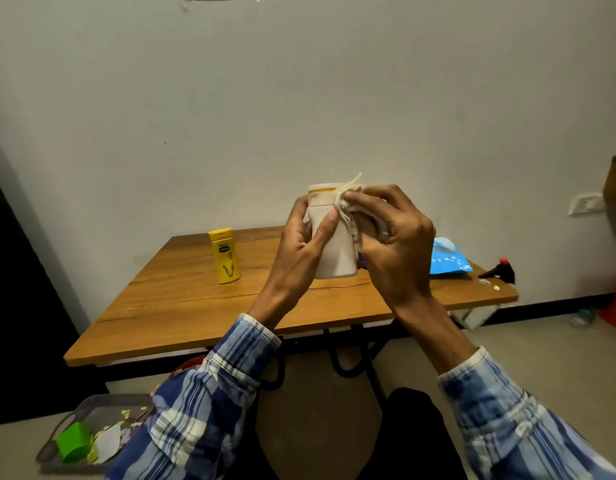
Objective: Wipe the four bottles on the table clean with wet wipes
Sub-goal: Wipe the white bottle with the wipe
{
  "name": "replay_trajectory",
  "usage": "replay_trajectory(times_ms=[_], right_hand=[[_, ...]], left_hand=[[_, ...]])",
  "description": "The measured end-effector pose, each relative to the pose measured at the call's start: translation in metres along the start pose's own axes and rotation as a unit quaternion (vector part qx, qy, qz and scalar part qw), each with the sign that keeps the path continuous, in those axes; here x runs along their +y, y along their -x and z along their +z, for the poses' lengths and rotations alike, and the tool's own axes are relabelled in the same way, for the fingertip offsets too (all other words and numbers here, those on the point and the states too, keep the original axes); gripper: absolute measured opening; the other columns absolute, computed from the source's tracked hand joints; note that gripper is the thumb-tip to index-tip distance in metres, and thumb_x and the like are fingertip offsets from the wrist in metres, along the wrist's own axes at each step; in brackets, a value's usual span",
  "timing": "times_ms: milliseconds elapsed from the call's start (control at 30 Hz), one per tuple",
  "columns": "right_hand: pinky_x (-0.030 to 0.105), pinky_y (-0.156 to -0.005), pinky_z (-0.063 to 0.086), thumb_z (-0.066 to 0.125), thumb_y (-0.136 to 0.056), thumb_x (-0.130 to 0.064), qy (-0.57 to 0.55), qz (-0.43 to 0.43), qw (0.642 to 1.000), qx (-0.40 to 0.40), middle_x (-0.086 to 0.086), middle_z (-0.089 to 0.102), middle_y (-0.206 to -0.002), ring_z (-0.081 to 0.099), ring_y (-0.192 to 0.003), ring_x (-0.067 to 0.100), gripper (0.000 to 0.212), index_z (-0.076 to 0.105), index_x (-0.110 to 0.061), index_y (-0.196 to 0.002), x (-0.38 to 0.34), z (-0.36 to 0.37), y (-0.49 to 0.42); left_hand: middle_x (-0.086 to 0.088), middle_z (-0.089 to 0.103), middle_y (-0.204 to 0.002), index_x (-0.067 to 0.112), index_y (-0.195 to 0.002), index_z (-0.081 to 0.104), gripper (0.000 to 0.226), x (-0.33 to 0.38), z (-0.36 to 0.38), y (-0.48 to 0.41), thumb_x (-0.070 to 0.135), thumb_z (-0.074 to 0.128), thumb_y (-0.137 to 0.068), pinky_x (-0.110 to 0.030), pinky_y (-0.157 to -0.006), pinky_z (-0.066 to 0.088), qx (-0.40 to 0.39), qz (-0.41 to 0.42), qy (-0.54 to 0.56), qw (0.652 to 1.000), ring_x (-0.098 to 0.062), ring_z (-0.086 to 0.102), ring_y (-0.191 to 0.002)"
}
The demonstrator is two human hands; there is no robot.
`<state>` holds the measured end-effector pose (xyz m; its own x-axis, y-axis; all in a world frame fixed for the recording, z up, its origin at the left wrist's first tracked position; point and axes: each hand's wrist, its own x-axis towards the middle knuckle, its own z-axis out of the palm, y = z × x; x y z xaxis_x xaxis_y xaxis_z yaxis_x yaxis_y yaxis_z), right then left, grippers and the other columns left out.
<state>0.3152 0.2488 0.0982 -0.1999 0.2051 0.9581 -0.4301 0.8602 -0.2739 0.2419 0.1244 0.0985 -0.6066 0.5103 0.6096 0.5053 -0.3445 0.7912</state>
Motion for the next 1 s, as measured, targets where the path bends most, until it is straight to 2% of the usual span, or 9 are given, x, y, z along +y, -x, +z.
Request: replay_trajectory(times_ms=[100,233,333,500,600,733,867,933,1000], right_hand=[[0.028,-0.083,0.059,0.067,-0.09,-0.003,0.023,-0.013,1.0,0.002,0.009,0.066,-0.115,0.064,-0.104,0.017,0.026,0.073,-0.006,-0.116,-0.007,-0.012,-0.001],[0.034,-0.085,0.059,0.067,-0.092,-0.01,0.09,-0.124,0.986,-0.064,0.014,0.066,-0.115,0.063,-0.108,0.025,0.022,0.073,-0.003,-0.112,-0.011,-0.019,0.004],[0.035,-0.079,0.061,0.066,-0.091,-0.004,0.068,-0.054,0.996,-0.01,0.013,0.066,-0.112,0.065,-0.101,0.022,0.022,0.074,-0.003,-0.111,-0.006,-0.024,-0.006],[0.029,-0.086,0.054,0.067,-0.088,-0.015,0.123,-0.172,0.97,-0.118,0.013,0.069,-0.111,0.065,-0.105,0.025,0.021,0.075,-0.006,-0.105,-0.019,-0.015,0.002],[0.038,-0.081,0.06,0.07,-0.088,-0.005,0.094,-0.075,0.993,-0.022,0.012,0.069,-0.11,0.066,-0.102,0.024,0.021,0.074,-0.003,-0.108,-0.01,-0.018,-0.006],[0.035,-0.086,0.059,0.065,-0.091,-0.011,0.116,-0.161,0.977,-0.075,0.014,0.072,-0.109,0.068,-0.102,0.025,0.022,0.074,-0.002,-0.109,-0.024,-0.012,0.001],[0.036,-0.084,0.059,0.07,-0.088,-0.002,0.084,-0.083,0.993,-0.015,0.014,0.07,-0.109,0.067,-0.101,0.024,0.024,0.072,0.0,-0.111,-0.023,-0.011,-0.009],[0.031,-0.085,0.059,0.07,-0.089,-0.007,0.119,-0.136,0.982,-0.062,0.017,0.07,-0.108,0.067,-0.101,0.026,0.021,0.073,0.001,-0.109,-0.033,-0.006,-0.005],[0.03,-0.085,0.057,0.071,-0.089,-0.007,0.131,-0.196,0.968,-0.086,0.018,0.069,-0.107,0.067,-0.101,0.027,0.021,0.074,0.001,-0.108,-0.035,-0.003,-0.003]], left_hand=[[-0.015,0.062,-0.126,0.016,-0.141,0.037,0.042,0.01,0.007,0.006,0.008,0.051,-0.103,-0.037,-0.076,0.062,-0.047,-0.008,0.005,0.999,-0.019,0.071,-0.101],[-0.011,0.06,-0.13,0.02,-0.145,0.035,0.047,0.014,0.009,0.008,0.004,0.049,-0.103,-0.035,-0.084,0.06,-0.067,0.011,0.011,0.998,-0.02,0.068,-0.112],[-0.009,0.059,-0.13,0.024,-0.148,0.033,0.051,0.01,0.012,0.011,0.008,0.051,-0.103,-0.045,-0.079,0.062,-0.074,-0.003,0.0,0.997,-0.025,0.068,-0.111],[0.008,0.053,-0.14,0.044,-0.143,0.031,0.057,0.006,0.01,0.018,0.019,0.056,-0.098,-0.037,-0.103,0.053,-0.047,0.003,0.006,0.999,-0.01,0.056,-0.13],[-0.005,0.055,-0.135,0.034,-0.145,0.033,0.051,0.008,0.007,0.019,0.013,0.053,-0.103,-0.049,-0.084,0.062,-0.061,0.002,0.004,0.998,-0.023,0.066,-0.116],[0.004,0.056,-0.133,0.042,-0.138,0.034,0.052,0.013,0.006,0.02,0.008,0.049,-0.103,-0.028,-0.089,0.057,-0.059,0.035,0.001,0.998,-0.012,0.063,-0.12],[0.001,0.055,-0.133,0.046,-0.139,0.033,0.05,0.011,0.007,0.02,0.018,0.053,-0.102,-0.04,-0.086,0.062,-0.052,0.023,-0.036,0.998,-0.019,0.066,-0.116],[0.007,0.053,-0.13,0.037,-0.137,0.036,0.045,0.007,0.006,0.022,0.012,0.051,-0.103,-0.025,-0.094,0.056,-0.038,0.031,-0.071,0.996,-0.019,0.059,-0.122],[0.017,0.05,-0.124,0.029,-0.136,0.039,0.043,0.004,0.006,0.021,0.003,0.048,-0.103,-0.015,-0.088,0.053,-0.032,0.034,-0.099,0.994,-0.016,0.058,-0.123]])
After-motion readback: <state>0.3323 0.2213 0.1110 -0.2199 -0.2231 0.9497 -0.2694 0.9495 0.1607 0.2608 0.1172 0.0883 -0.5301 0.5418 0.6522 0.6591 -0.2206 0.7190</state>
